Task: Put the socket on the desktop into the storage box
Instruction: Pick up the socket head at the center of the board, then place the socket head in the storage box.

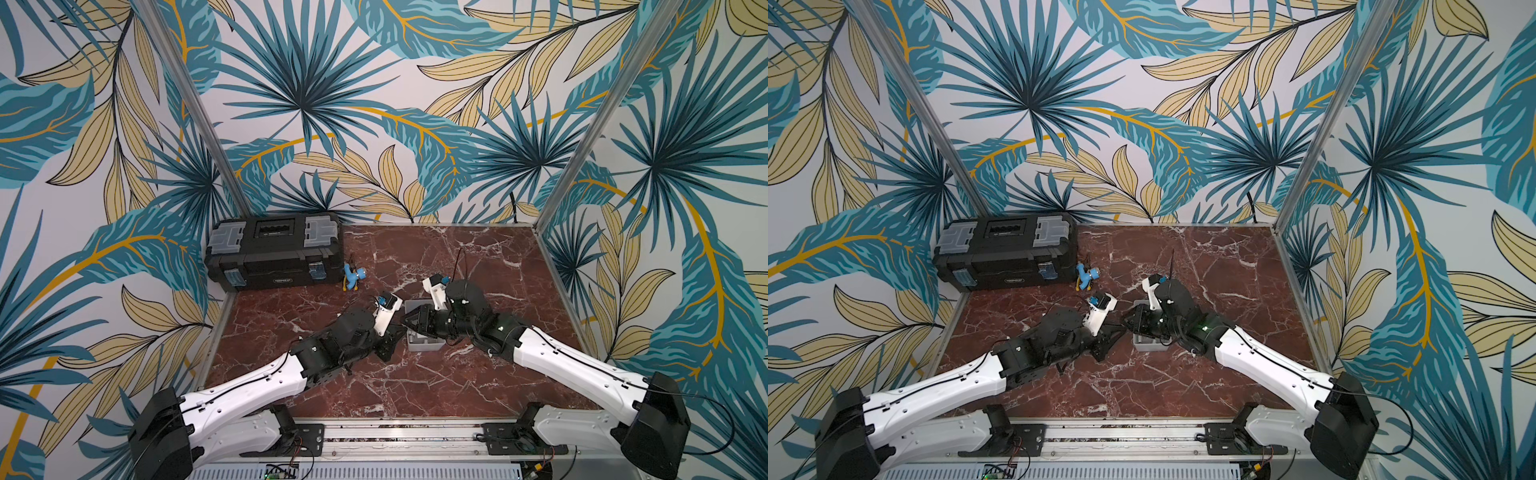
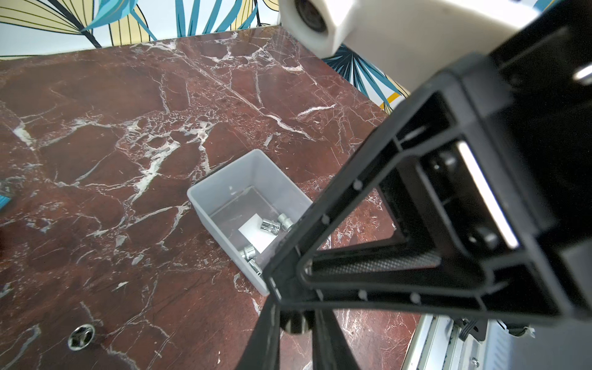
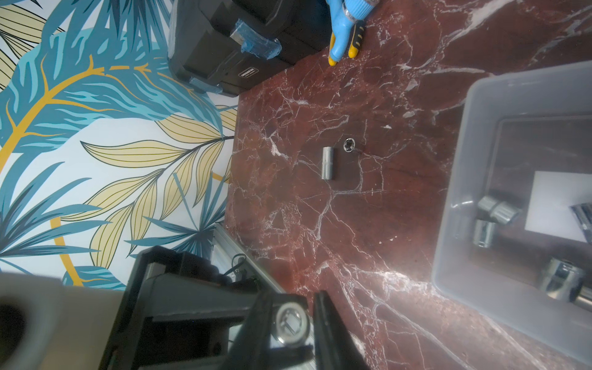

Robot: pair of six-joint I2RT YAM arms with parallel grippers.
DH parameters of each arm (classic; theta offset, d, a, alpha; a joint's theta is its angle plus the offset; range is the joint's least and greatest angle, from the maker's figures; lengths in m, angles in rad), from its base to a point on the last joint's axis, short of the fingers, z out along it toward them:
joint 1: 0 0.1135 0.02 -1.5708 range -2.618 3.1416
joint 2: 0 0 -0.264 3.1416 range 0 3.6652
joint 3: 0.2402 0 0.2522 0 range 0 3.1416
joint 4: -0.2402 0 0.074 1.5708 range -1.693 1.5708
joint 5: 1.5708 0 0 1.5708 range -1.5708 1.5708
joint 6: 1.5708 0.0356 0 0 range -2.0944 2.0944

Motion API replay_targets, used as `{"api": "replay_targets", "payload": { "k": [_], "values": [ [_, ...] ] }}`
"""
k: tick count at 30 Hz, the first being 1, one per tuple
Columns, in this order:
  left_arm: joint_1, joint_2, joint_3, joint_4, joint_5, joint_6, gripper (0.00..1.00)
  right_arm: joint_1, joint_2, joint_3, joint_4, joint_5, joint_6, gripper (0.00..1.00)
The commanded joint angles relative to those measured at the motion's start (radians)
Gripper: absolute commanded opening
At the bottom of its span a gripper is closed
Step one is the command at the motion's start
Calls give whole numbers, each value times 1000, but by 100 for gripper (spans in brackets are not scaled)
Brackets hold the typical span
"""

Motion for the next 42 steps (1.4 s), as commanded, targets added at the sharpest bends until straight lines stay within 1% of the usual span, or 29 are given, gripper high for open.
{"api": "replay_targets", "payload": {
  "k": [1,5,6,7,8,9,10,11,12,15,17,21,22,24,27,33,39,42],
  "values": [
    [-4,0,11,13,-13,10,0,4,-1,-24,-2,13,-2,22],
    [-4,4,10,15,-17,1,0,4,-9,-31,9,12,-2,11],
    [-4,5,10,18,-15,-2,4,4,-14,-30,6,14,-5,9],
    [-4,7,6,23,-11,-6,10,4,-20,-29,1,20,-9,7],
    [-4,7,4,26,-11,-12,18,4,-26,-29,-5,28,-13,5],
    [-4,6,0,30,-12,-17,32,4,-34,-29,-14,41,-16,5],
    [-4,3,-3,31,-23,-25,43,4,-41,-30,-22,56,-20,4],
    [-4,-1,-7,34,-30,-28,51,4,-49,-31,-27,70,-23,4],
    [-4,-7,-11,37,-36,-31,57,4,-58,-32,-44,89,-25,3],
    [-3,-19,-13,18,-75,-49,65,3,-84,-26,-126,180,-38,1],
    [-2,-26,-14,5,-96,-58,67,-3,-97,-18,-177,253,-56,0],
    [-1,-33,-2,-30,-139,-80,67,-16,-80,35,-296,342,-91,0],
    [1,-32,3,-46,-187,-88,67,-16,-70,47,-319,360,-98,0],
    [8,-28,13,-81,-240,-107,67,-17,-47,67,-356,395,-111,0],
    [34,-36,12,-117,-271,-139,65,-18,-10,94,-399,437,-135,0],
    [114,-70,-29,-148,-283,-203,64,-19,67,161,-470,508,-182,0],
    [170,-96,-46,-182,-285,-233,64,-19,128,206,-493,522,-205,0],
    [198,-99,-53,-188,-261,-240,64,-19,152,218,-496,526,-212,0]
  ]
}}
